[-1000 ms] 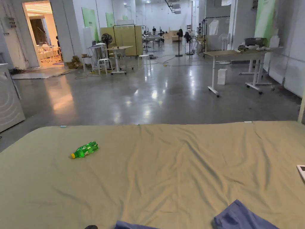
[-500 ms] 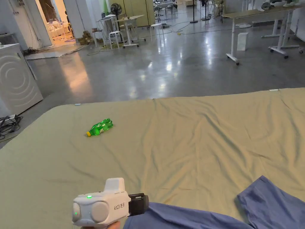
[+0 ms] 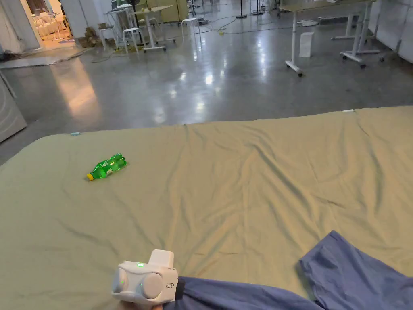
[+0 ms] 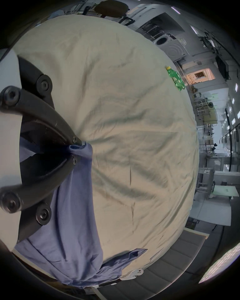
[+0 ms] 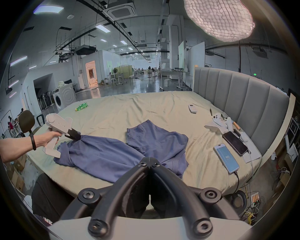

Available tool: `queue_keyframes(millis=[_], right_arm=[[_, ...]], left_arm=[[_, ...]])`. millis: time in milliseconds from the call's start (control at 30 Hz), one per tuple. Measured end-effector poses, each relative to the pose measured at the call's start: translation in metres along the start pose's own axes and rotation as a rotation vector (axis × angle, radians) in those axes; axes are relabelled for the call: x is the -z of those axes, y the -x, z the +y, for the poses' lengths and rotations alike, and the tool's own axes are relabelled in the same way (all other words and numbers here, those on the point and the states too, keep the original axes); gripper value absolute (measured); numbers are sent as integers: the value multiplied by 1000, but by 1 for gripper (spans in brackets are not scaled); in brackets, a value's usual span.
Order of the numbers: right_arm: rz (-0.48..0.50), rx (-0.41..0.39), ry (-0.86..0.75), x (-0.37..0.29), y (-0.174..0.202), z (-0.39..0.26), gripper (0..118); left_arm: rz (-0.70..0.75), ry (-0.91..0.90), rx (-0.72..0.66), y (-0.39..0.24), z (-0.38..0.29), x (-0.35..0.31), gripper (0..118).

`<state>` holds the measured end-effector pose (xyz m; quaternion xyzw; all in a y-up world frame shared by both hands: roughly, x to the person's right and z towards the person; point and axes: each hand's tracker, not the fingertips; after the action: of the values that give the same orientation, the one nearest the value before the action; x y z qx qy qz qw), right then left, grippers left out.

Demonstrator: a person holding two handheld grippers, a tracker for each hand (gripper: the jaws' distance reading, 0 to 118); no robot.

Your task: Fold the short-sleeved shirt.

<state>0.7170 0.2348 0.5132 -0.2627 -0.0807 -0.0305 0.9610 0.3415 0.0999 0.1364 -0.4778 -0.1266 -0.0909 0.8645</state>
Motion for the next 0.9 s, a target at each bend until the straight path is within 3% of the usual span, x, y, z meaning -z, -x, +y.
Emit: queue_keyframes(millis=[67,133,200,300,333,367,400,533,633,800,867,900], right_arm=[[18,-2,2,11,-6,5,6],[25,-45,-11,31,-15,22,27],[33,-103,8,60,-29,43,34],[67,-229,79,123,-50,87,82],[118,-223,181,150,-59,97,95],[126,-254,177,172,-67,108,97],[165,-244,277,201,-75,116,97],[136,-302,533,305,-106,133,97],[86,-342,638,357,-117,128,96],[176,-299,763,393,-110,105,92],[165,-333,799,393,-98,93,86],[121,-399,755,387,-91,94,81]], left_arm=[[36,16,62,-4,-2,6,7],[46,52,83,-10,2,14,7],[60,94,132,-13,10,16,7],[81,154,191,-20,22,23,7],[86,173,210,-21,25,25,7],[89,182,215,-21,27,26,7],[91,194,217,-29,30,18,7],[84,220,269,-30,33,17,7],[60,228,236,-24,35,16,7],[29,239,224,-23,38,14,7],[33,243,224,-26,39,12,7],[34,249,224,-27,39,12,7]])
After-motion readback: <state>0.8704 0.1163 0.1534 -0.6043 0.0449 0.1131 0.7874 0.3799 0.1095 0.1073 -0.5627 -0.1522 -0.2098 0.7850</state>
